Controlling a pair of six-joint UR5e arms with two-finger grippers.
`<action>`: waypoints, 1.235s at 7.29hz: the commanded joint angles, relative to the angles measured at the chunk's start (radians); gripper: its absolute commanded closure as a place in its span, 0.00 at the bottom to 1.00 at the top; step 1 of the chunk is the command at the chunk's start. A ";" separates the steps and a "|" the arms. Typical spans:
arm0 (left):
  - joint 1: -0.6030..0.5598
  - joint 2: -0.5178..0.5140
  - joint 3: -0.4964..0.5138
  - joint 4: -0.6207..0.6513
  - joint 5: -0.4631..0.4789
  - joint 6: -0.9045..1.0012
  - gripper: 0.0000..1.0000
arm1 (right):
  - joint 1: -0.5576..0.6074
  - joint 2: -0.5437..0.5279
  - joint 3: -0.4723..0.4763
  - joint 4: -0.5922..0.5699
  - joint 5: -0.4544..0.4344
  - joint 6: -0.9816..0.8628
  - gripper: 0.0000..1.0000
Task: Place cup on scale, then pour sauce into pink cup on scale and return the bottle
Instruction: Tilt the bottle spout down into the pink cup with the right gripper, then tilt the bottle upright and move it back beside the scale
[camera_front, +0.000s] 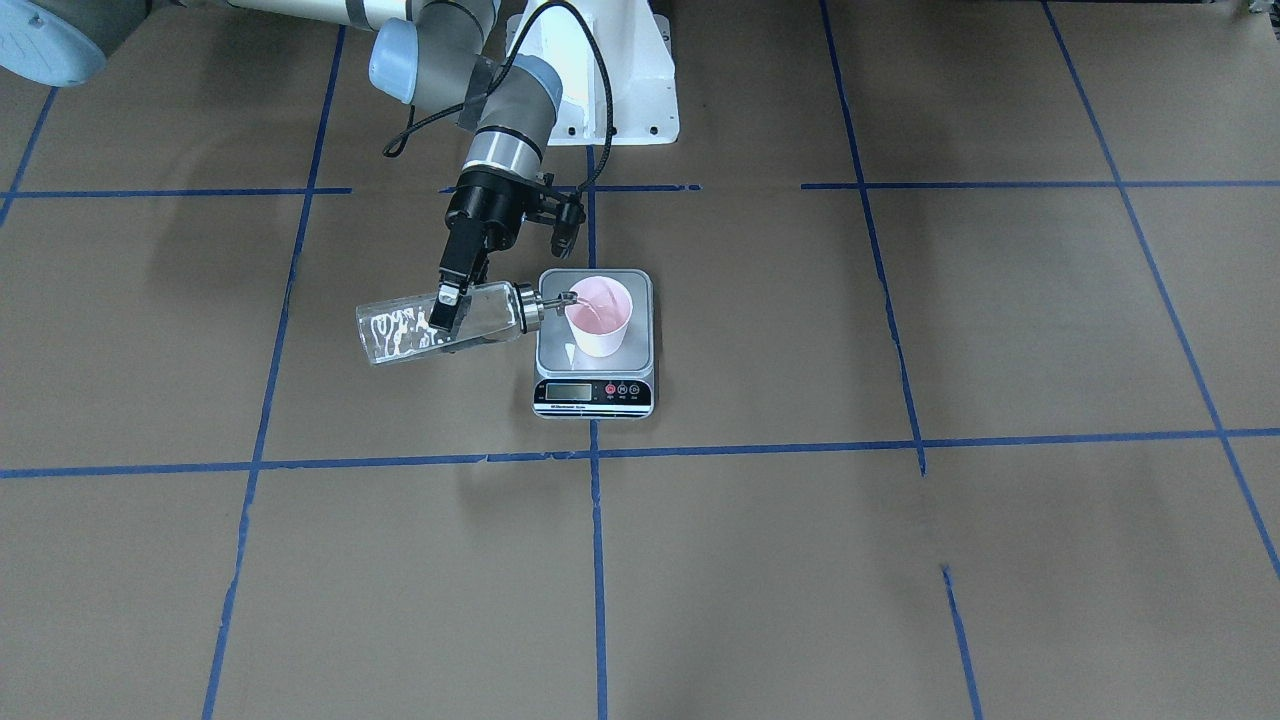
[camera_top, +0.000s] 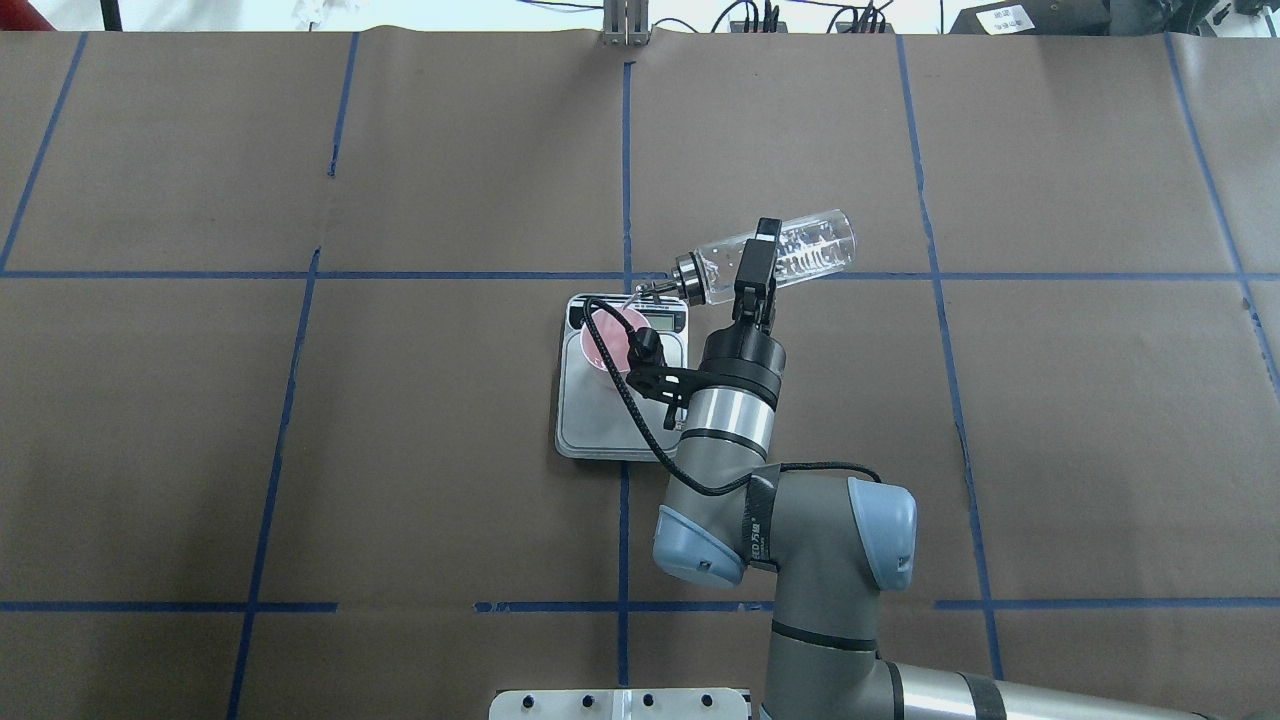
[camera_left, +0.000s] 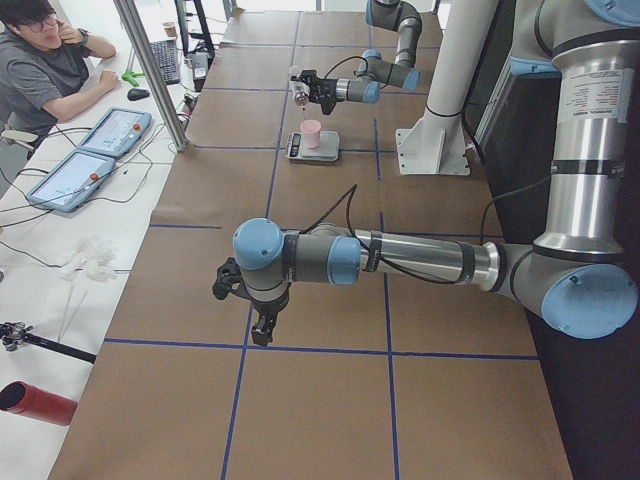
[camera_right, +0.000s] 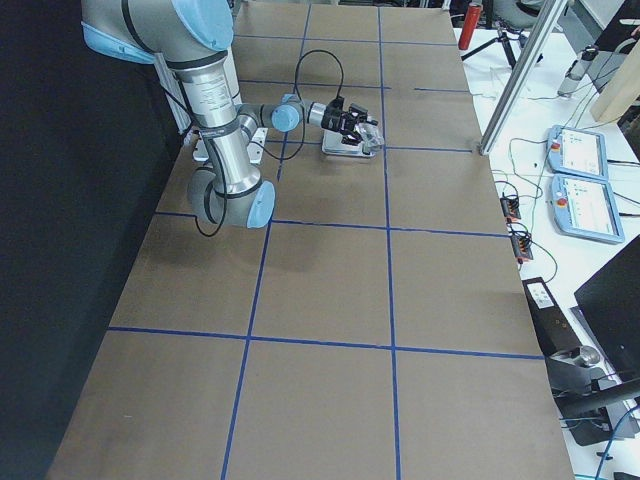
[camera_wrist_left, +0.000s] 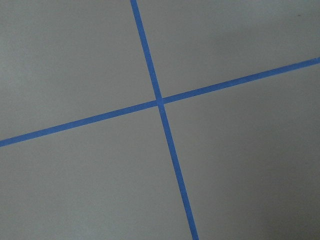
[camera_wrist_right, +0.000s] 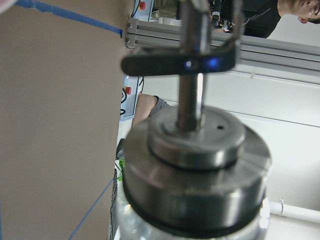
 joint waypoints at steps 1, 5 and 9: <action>0.000 0.000 0.000 0.000 0.000 0.000 0.00 | 0.001 0.000 0.000 0.006 0.001 0.002 1.00; 0.000 0.000 -0.002 -0.002 -0.002 0.000 0.00 | -0.008 -0.055 0.003 0.288 0.018 0.103 1.00; 0.000 0.000 -0.002 -0.005 0.000 0.000 0.00 | -0.010 -0.100 -0.001 0.772 0.172 0.481 1.00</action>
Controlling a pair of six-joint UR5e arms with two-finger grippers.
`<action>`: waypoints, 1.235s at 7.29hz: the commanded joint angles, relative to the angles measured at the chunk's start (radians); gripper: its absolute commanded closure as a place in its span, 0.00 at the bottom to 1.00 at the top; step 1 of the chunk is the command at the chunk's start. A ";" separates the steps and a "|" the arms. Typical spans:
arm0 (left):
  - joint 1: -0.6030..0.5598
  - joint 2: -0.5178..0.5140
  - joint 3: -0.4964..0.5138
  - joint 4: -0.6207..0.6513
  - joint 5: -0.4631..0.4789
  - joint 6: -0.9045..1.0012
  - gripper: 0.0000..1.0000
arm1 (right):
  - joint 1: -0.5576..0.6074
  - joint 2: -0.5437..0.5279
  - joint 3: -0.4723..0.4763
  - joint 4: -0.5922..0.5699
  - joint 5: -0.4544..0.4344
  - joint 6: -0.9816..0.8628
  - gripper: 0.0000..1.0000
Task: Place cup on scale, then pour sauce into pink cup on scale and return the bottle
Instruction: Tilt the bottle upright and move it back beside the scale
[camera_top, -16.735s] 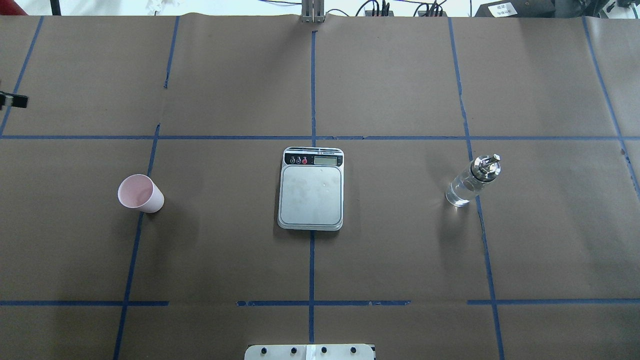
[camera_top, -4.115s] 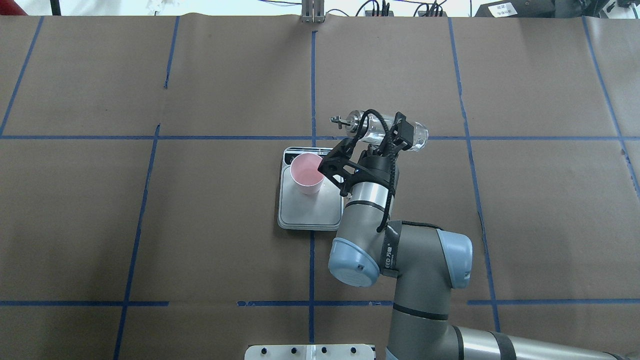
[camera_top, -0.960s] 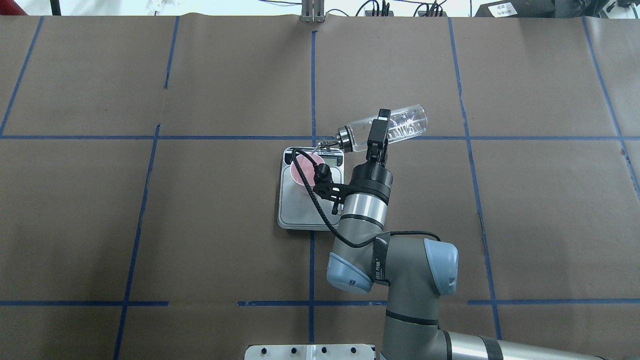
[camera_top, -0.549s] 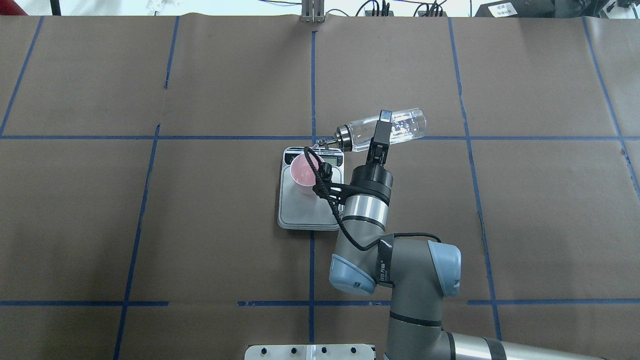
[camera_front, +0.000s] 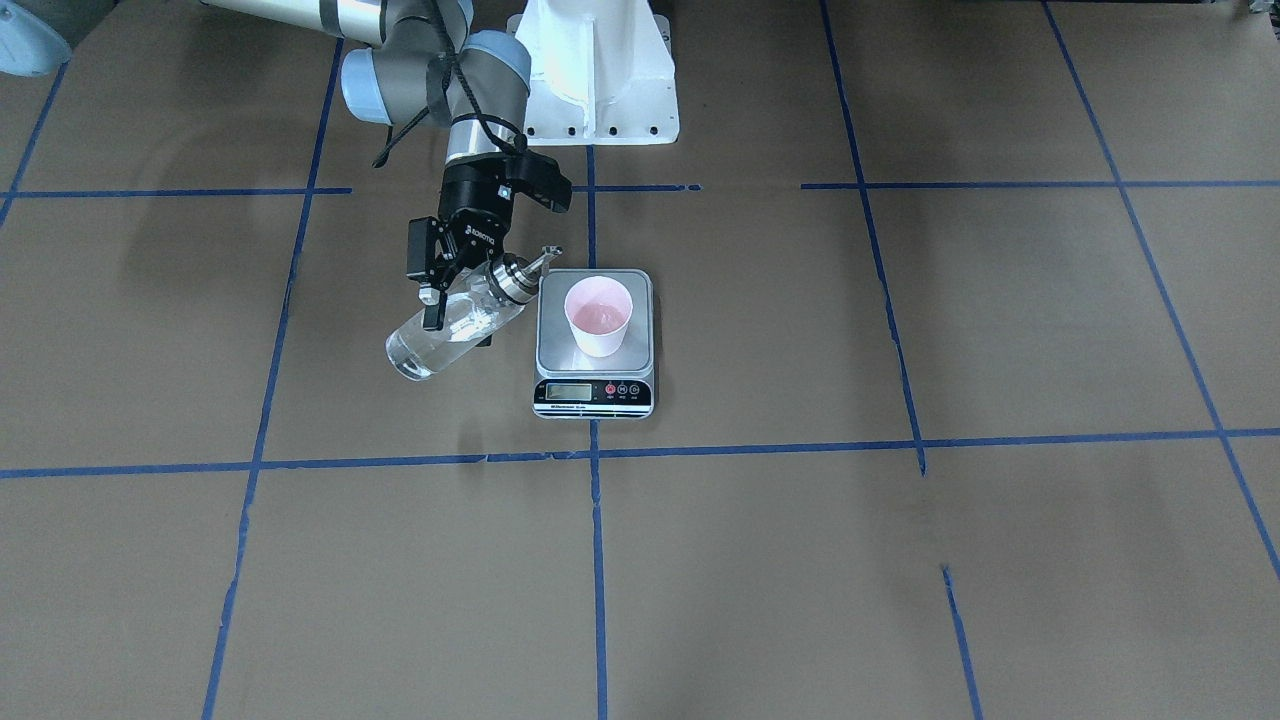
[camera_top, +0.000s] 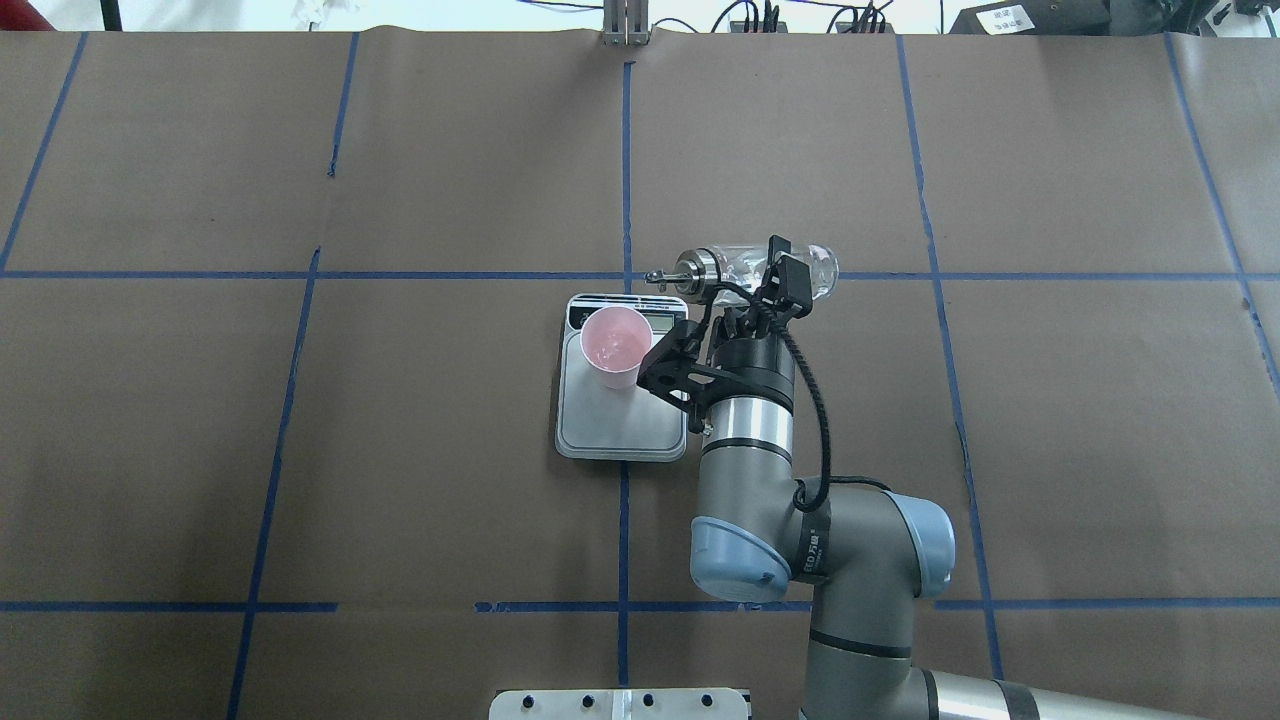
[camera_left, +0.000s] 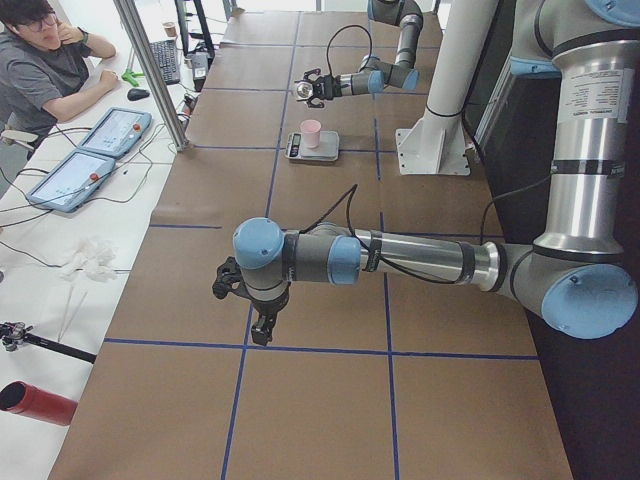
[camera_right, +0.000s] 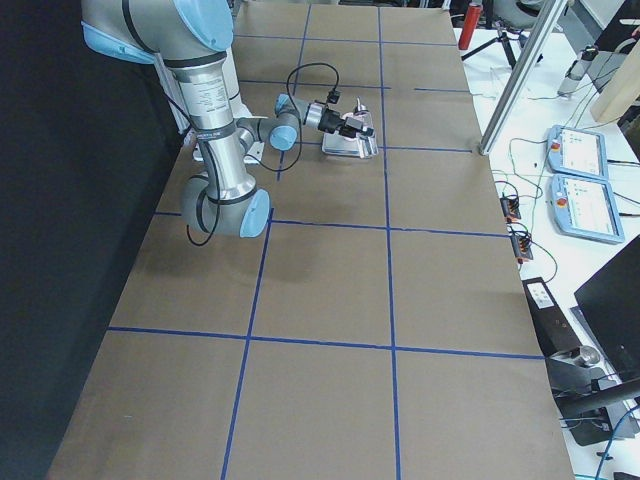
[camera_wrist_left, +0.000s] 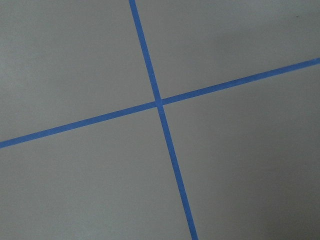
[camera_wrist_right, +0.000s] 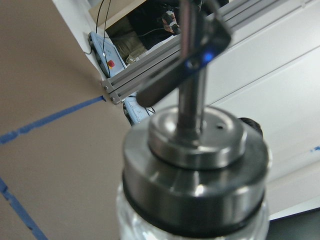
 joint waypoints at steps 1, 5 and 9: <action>0.000 0.000 0.000 -0.003 0.000 0.000 0.00 | 0.000 -0.055 0.004 0.258 0.024 0.159 1.00; 0.000 0.000 0.000 -0.007 0.000 0.000 0.00 | 0.007 -0.270 0.004 0.676 0.223 0.410 1.00; 0.000 0.000 0.000 -0.007 0.000 0.000 0.00 | 0.009 -0.466 0.042 0.680 0.224 0.463 1.00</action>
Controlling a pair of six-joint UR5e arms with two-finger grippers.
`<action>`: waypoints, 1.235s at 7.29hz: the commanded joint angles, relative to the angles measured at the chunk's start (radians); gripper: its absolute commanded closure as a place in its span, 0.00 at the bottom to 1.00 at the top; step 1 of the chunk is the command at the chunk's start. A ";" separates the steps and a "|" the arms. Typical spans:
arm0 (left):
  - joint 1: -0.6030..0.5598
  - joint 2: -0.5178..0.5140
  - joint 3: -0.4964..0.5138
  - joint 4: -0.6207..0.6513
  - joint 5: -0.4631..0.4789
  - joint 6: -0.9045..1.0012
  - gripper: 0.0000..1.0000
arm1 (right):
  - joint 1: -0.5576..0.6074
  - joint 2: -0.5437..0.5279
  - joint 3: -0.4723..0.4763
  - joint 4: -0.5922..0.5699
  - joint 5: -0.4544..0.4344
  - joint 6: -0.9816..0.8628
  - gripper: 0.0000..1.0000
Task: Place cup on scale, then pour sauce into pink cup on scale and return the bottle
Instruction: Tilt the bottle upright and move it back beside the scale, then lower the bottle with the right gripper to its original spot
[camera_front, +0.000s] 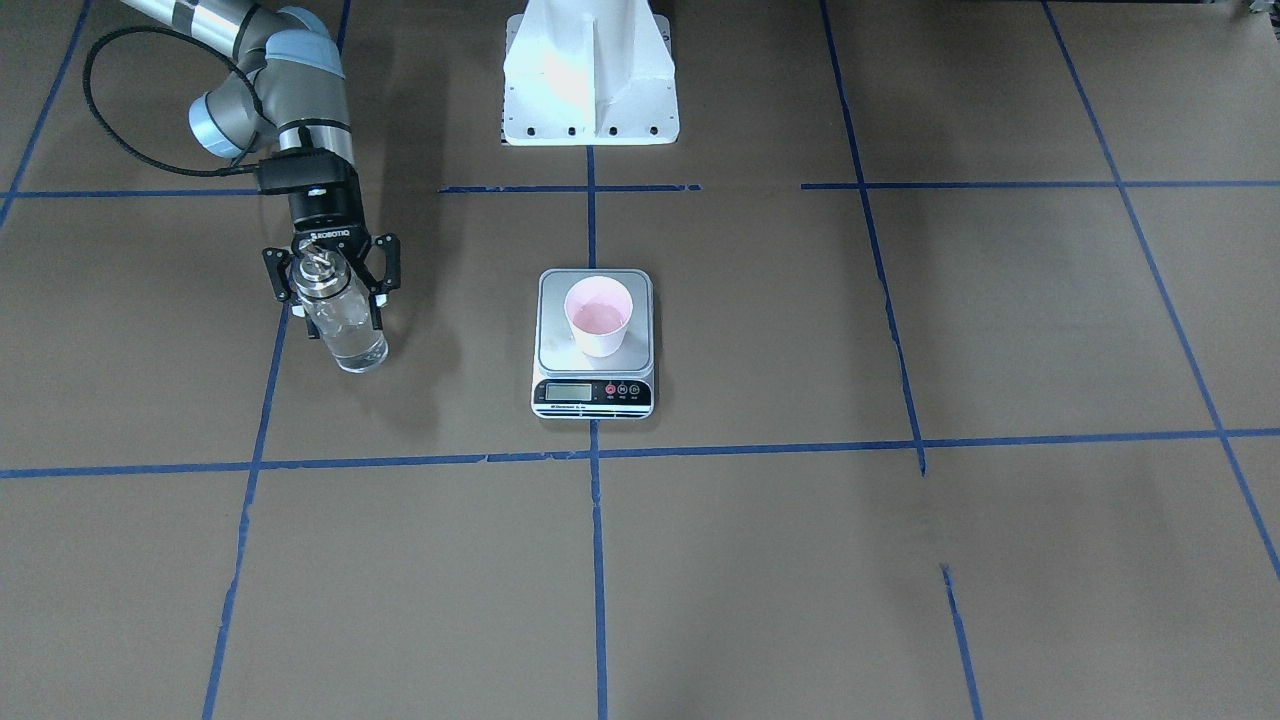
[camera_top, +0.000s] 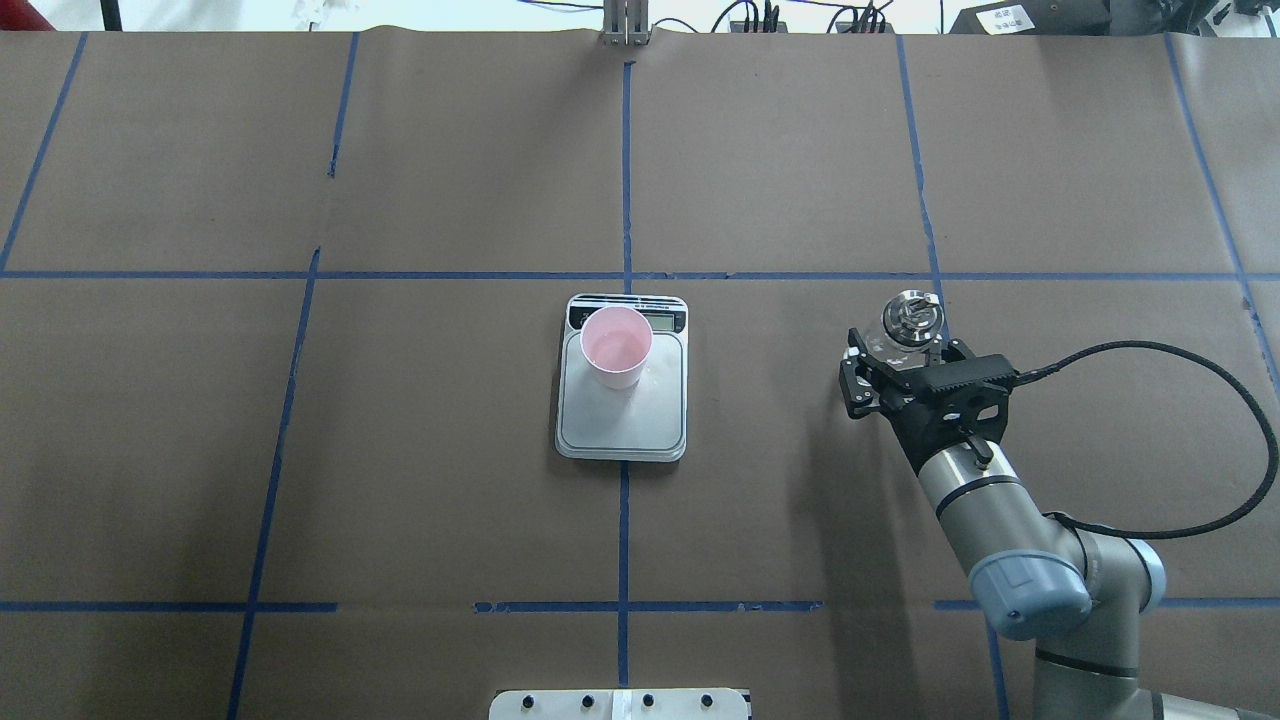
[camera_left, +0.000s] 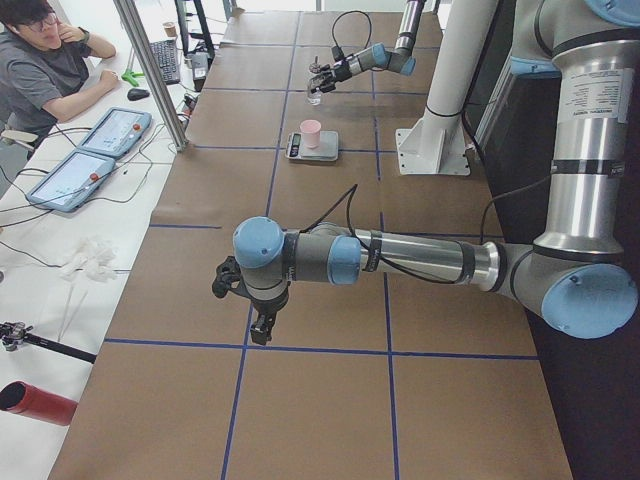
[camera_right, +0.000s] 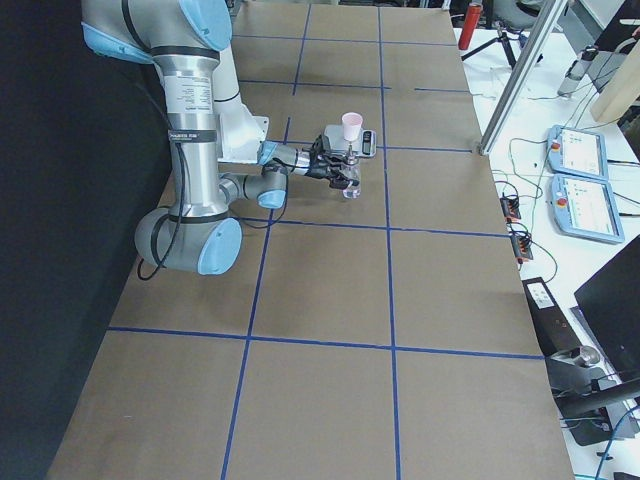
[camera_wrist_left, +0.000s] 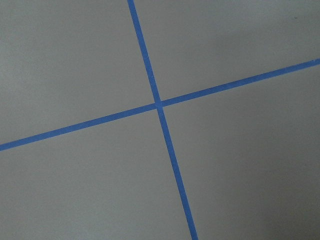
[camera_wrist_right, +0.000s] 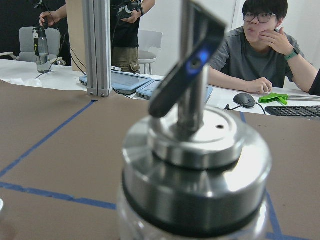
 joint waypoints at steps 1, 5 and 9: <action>0.000 -0.002 0.000 -0.002 0.000 0.000 0.00 | 0.001 -0.060 0.011 0.001 0.001 0.061 1.00; 0.002 -0.003 0.000 -0.003 0.000 0.000 0.00 | -0.001 -0.094 0.019 0.001 0.002 0.072 1.00; 0.002 -0.008 0.000 -0.003 0.000 0.000 0.00 | -0.001 -0.098 0.022 -0.001 0.039 0.072 1.00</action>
